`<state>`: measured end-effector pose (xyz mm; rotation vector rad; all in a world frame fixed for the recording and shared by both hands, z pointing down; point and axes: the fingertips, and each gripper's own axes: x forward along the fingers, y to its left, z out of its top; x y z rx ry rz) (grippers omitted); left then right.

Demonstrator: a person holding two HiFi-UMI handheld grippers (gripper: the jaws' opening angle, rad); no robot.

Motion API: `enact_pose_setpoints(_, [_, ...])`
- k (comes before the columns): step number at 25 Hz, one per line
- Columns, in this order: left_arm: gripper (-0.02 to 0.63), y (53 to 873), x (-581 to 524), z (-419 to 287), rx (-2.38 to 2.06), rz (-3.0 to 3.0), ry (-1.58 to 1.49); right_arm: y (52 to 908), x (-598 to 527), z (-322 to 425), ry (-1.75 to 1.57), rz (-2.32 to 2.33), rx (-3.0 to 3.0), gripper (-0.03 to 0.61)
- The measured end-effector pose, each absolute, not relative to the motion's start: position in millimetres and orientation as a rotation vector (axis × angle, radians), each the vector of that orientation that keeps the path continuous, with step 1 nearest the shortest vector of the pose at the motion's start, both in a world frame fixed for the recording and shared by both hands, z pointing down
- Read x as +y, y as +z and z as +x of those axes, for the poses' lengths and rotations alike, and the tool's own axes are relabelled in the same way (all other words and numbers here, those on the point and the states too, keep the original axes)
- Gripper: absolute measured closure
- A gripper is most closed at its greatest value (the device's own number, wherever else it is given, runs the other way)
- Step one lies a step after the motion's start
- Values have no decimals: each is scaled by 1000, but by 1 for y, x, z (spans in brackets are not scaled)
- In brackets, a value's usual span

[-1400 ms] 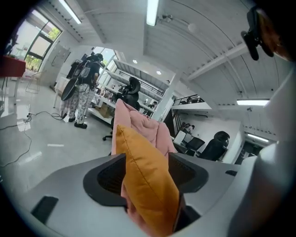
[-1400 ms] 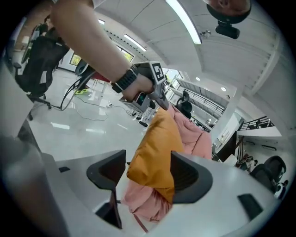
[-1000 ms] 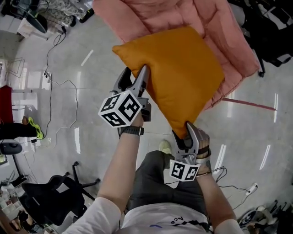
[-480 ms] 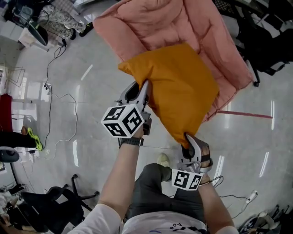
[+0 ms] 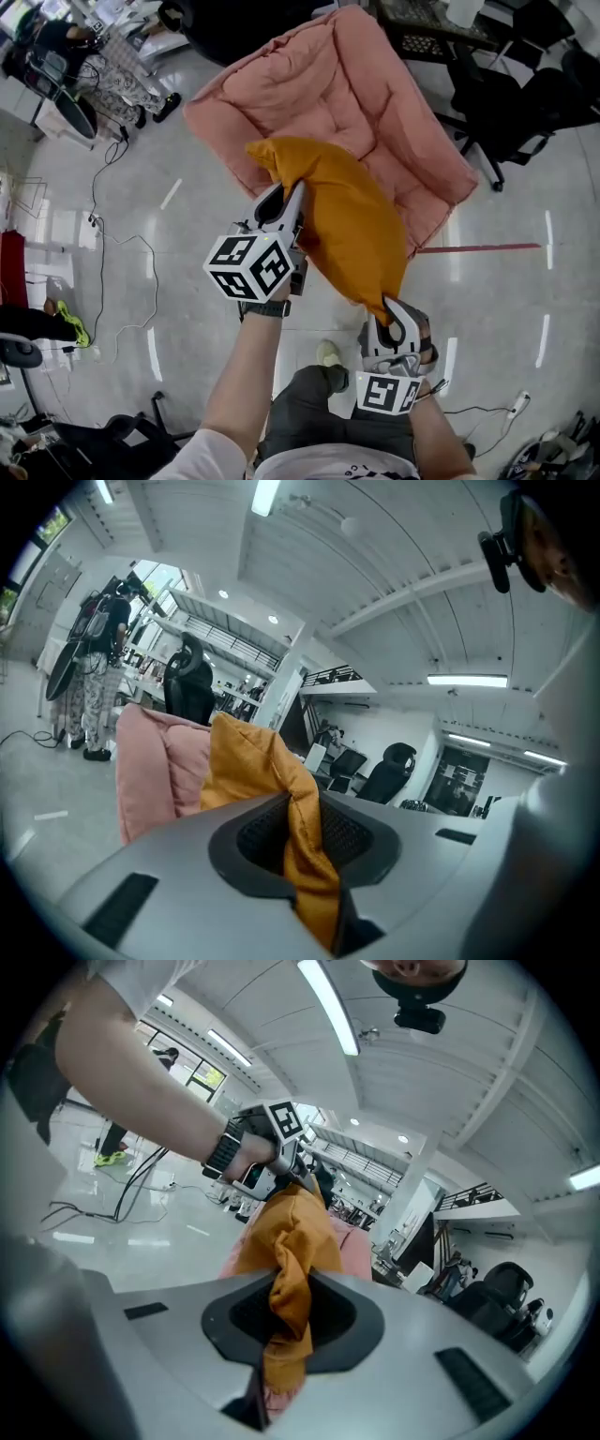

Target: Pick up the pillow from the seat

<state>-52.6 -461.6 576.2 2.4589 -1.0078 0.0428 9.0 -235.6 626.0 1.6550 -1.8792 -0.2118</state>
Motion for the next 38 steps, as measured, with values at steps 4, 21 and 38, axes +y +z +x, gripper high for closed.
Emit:
enact_pose_setpoints(4, [537,536,-461,-33,-1016,2489,63,577,-234,24,-180,1731,-1880,528])
enact_pose_setpoints(21, [541,323,-440,-16,-1100,2625,23,379,-218,39,-304,1828,-1970,526])
enact_pose_setpoints(38, [541,176,-439,2,-1187,2680,-94,238,-225,66,-547,1835,-2052,526])
